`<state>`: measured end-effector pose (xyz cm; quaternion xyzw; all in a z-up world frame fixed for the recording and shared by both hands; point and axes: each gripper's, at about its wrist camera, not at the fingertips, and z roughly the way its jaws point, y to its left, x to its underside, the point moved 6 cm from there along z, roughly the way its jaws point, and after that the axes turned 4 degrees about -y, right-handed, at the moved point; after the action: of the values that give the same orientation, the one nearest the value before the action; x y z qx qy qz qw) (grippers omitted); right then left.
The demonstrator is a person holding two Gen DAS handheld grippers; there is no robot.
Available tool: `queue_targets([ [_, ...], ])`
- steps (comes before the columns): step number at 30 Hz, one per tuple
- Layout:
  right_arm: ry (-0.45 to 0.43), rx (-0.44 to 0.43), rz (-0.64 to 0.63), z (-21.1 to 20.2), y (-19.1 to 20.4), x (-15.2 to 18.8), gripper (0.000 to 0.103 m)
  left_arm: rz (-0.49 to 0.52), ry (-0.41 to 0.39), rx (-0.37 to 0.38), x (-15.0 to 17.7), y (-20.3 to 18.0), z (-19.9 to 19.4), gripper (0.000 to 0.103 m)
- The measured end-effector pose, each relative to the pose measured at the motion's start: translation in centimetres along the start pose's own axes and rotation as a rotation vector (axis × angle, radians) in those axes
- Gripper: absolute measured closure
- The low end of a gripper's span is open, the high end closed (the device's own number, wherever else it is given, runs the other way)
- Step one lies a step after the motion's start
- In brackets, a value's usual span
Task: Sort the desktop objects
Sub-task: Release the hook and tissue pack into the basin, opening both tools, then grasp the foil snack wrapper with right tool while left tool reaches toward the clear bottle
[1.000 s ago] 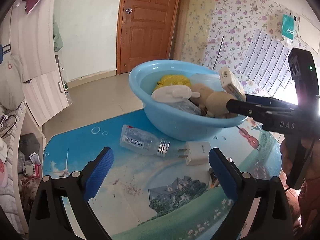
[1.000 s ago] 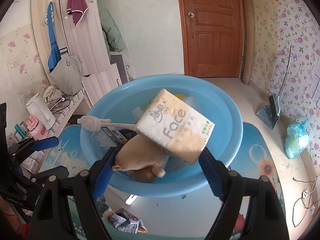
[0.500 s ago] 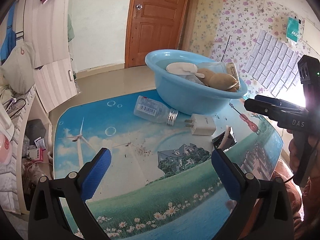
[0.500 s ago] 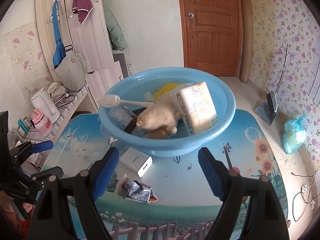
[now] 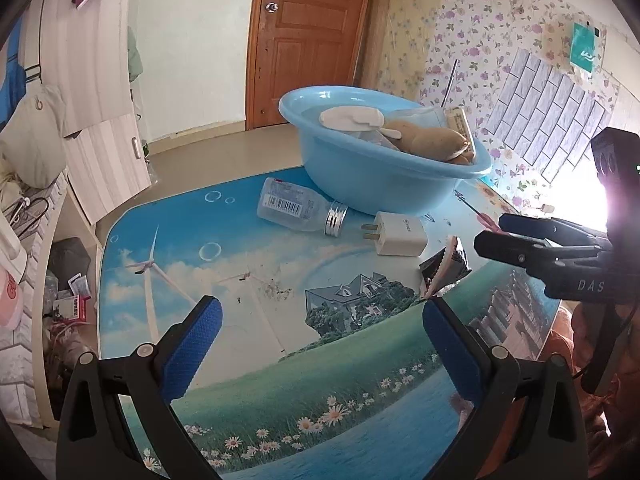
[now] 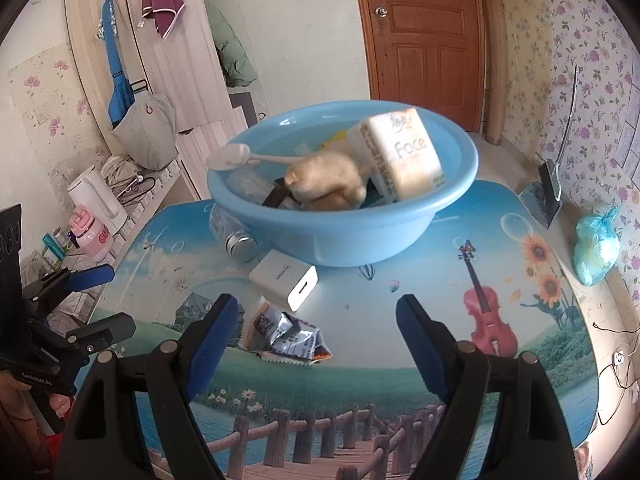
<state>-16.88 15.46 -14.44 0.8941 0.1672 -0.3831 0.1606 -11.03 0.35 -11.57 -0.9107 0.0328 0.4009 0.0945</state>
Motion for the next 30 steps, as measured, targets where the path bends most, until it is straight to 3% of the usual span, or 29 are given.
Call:
queue_targets([
  [4, 0.034, 0.001, -0.004, 1.2, 0.7, 1.1, 0.021, 0.028, -0.002, -0.004, -0.7, 0.4, 1.0, 0.002],
  [8, 0.081, 0.005, 0.002, 2.6, 0.8, 1.9, 0.021, 0.103, 0.025, -0.056, -1.7, 1.0, 3.2, 0.000],
  [11, 0.120, 0.002, 0.004, 3.8, 0.7, 2.6, 0.021, 0.109, 0.035, -0.033, -2.6, 1.1, 4.6, 0.000],
  [12, 0.136, -0.006, 0.008, 4.2, 0.6, 2.8, 0.023, 0.111, 0.035, -0.025, -2.9, 1.1, 5.1, 0.000],
  [15, 0.150, -0.067, 0.041, 4.5, 0.5, 3.1, 0.052, 0.140, 0.046, -0.001, -3.9, 1.0, 6.5, 0.000],
  [18, 0.144, -0.084, 0.024, 4.3, 0.4, 2.9, 0.061, 0.165, 0.072, 0.016, -4.3, 0.9, 8.1, 0.000],
  [22, 0.133, -0.099, 0.051, 3.9, -0.5, 2.5, 0.067, 0.175, 0.089, 0.033, -4.7, 1.0, 9.6, 0.000],
  [30, 0.111, -0.071, 0.112, 3.3, -3.5, 2.1, 0.067, 0.174, 0.117, 0.041, -5.1, 1.4, 11.9, 0.000],
])
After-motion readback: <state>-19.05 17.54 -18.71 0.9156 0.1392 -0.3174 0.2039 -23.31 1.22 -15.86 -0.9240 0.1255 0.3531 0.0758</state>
